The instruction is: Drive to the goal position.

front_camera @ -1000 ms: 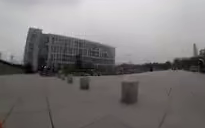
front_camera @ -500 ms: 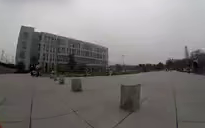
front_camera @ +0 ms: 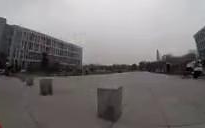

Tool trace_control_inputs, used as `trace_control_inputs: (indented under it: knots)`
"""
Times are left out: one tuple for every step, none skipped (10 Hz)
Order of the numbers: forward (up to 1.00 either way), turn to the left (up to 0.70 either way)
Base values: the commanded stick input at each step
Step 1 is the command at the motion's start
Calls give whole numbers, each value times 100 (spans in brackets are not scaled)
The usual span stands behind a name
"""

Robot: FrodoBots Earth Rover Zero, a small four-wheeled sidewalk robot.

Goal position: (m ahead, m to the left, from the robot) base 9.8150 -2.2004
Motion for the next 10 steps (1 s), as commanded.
trace_control_inputs:
  knots:
    - [70, -35]
    - [70, -35]
    - [70, -35]
    - [70, -35]
    - [6, -3]
    - [0, 0]
    - [0, 0]
    - [0, 0]
    - [0, 0]
    - [0, 0]
